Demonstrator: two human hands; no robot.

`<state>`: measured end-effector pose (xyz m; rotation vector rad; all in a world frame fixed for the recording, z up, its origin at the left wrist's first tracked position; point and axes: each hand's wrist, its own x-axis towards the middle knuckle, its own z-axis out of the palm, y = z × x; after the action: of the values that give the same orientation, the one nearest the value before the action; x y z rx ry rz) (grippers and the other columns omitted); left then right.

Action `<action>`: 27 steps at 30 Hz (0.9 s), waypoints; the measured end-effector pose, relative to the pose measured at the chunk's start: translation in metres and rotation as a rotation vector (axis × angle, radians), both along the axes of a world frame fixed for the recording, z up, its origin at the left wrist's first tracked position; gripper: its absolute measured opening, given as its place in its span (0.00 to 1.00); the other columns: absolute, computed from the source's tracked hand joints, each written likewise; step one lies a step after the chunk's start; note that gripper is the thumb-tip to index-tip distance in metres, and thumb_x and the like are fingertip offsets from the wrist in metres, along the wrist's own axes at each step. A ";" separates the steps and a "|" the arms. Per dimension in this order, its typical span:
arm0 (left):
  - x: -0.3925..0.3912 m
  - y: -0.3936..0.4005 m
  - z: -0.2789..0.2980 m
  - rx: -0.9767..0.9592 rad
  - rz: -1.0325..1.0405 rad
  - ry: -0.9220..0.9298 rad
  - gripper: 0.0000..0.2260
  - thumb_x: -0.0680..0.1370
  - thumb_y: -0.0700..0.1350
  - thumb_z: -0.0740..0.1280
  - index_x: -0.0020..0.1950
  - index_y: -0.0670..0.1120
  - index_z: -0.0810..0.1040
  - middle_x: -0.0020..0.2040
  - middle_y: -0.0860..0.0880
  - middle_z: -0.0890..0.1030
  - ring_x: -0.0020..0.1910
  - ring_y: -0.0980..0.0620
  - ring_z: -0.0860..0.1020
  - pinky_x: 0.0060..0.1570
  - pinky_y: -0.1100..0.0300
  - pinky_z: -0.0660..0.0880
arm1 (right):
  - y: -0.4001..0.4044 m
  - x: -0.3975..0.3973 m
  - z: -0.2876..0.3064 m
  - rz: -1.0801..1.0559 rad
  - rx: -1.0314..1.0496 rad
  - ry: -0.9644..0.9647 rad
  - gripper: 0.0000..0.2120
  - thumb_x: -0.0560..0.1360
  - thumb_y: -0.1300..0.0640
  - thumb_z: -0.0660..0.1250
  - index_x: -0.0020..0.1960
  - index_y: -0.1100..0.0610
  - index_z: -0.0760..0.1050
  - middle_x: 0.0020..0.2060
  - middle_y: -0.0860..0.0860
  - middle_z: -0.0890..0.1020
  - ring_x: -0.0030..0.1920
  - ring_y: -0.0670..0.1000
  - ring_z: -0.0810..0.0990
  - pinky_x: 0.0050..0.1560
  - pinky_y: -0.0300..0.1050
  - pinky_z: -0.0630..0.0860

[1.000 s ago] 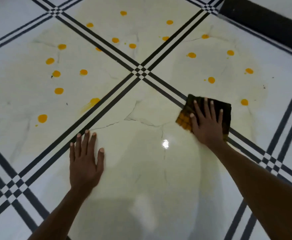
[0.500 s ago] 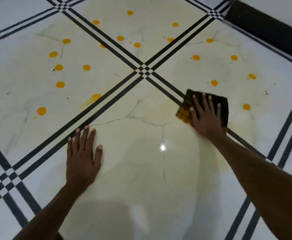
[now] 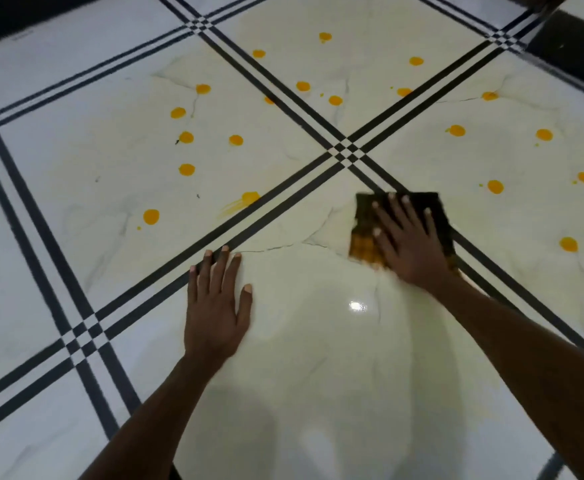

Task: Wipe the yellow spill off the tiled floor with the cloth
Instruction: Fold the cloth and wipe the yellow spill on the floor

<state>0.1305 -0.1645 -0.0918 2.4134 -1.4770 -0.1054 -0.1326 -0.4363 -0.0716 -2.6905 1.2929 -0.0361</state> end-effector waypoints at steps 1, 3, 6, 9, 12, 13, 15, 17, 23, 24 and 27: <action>0.001 0.000 -0.001 0.000 0.004 -0.005 0.27 0.85 0.54 0.53 0.84 0.48 0.59 0.85 0.49 0.57 0.85 0.46 0.51 0.82 0.42 0.51 | -0.017 0.029 -0.002 -0.129 0.004 -0.035 0.30 0.85 0.39 0.42 0.85 0.44 0.50 0.85 0.54 0.54 0.85 0.59 0.49 0.81 0.72 0.49; 0.001 -0.001 -0.003 -0.011 -0.008 -0.010 0.27 0.85 0.54 0.53 0.84 0.48 0.60 0.85 0.49 0.57 0.85 0.47 0.51 0.82 0.42 0.51 | -0.030 0.093 -0.002 -0.196 0.050 -0.052 0.30 0.85 0.40 0.42 0.85 0.48 0.50 0.85 0.57 0.53 0.85 0.61 0.48 0.81 0.71 0.44; 0.002 -0.001 -0.005 -0.072 0.027 0.041 0.26 0.85 0.53 0.54 0.82 0.46 0.62 0.84 0.48 0.60 0.84 0.48 0.54 0.82 0.41 0.54 | 0.009 0.177 0.000 0.128 0.034 -0.016 0.29 0.86 0.43 0.45 0.86 0.48 0.48 0.86 0.56 0.50 0.85 0.60 0.47 0.82 0.68 0.43; -0.002 0.004 -0.002 -0.145 0.214 0.126 0.27 0.86 0.54 0.53 0.82 0.42 0.63 0.83 0.46 0.62 0.84 0.49 0.55 0.82 0.41 0.54 | 0.072 0.172 -0.003 0.546 0.013 -0.021 0.27 0.87 0.43 0.46 0.85 0.45 0.53 0.85 0.51 0.53 0.86 0.55 0.47 0.84 0.63 0.43; -0.001 0.002 0.001 -0.081 0.257 0.139 0.31 0.85 0.59 0.51 0.84 0.43 0.57 0.85 0.47 0.57 0.85 0.50 0.50 0.83 0.45 0.51 | 0.064 0.097 0.002 0.777 0.045 0.034 0.27 0.88 0.42 0.48 0.85 0.44 0.51 0.86 0.47 0.49 0.86 0.51 0.43 0.84 0.58 0.40; -0.001 0.001 0.000 -0.038 0.241 0.130 0.32 0.85 0.61 0.50 0.85 0.44 0.54 0.85 0.47 0.54 0.85 0.51 0.48 0.83 0.46 0.49 | 0.042 0.082 0.004 0.746 0.049 0.048 0.27 0.87 0.42 0.47 0.85 0.43 0.49 0.86 0.47 0.48 0.86 0.51 0.43 0.84 0.59 0.41; -0.001 -0.001 -0.001 0.032 0.209 0.100 0.34 0.85 0.62 0.49 0.85 0.45 0.49 0.86 0.48 0.49 0.85 0.51 0.43 0.84 0.48 0.45 | 0.000 0.084 0.005 0.486 0.057 0.043 0.28 0.86 0.39 0.42 0.85 0.41 0.46 0.86 0.49 0.47 0.86 0.53 0.42 0.83 0.67 0.44; 0.000 -0.002 -0.001 0.047 0.200 0.075 0.34 0.85 0.62 0.49 0.85 0.45 0.47 0.86 0.49 0.46 0.85 0.51 0.41 0.84 0.48 0.44 | -0.021 0.130 0.007 0.186 0.090 0.039 0.31 0.84 0.37 0.39 0.85 0.42 0.46 0.86 0.52 0.48 0.85 0.57 0.43 0.82 0.70 0.43; 0.000 0.000 -0.003 -0.037 0.248 0.133 0.33 0.85 0.62 0.47 0.84 0.43 0.55 0.85 0.47 0.55 0.85 0.51 0.50 0.83 0.48 0.50 | 0.072 0.233 -0.007 0.544 -0.037 -0.040 0.29 0.86 0.42 0.42 0.84 0.48 0.57 0.85 0.53 0.57 0.85 0.58 0.53 0.82 0.69 0.50; 0.002 0.000 -0.002 -0.062 0.261 0.156 0.33 0.85 0.62 0.46 0.84 0.43 0.57 0.85 0.47 0.57 0.85 0.50 0.52 0.83 0.47 0.52 | 0.089 0.220 -0.007 0.634 -0.047 -0.027 0.27 0.87 0.44 0.44 0.85 0.47 0.55 0.85 0.52 0.55 0.85 0.56 0.51 0.82 0.67 0.50; 0.000 0.002 0.000 -0.065 0.253 0.187 0.35 0.84 0.63 0.45 0.84 0.42 0.54 0.85 0.46 0.56 0.85 0.51 0.50 0.83 0.47 0.52 | 0.101 0.134 -0.003 0.791 -0.015 0.034 0.27 0.88 0.43 0.46 0.86 0.44 0.47 0.86 0.48 0.47 0.86 0.52 0.42 0.84 0.62 0.42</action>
<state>0.1305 -0.1623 -0.0917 2.4397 -1.0698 -0.2158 0.0009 -0.3350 -0.0746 -3.0098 0.1609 0.0932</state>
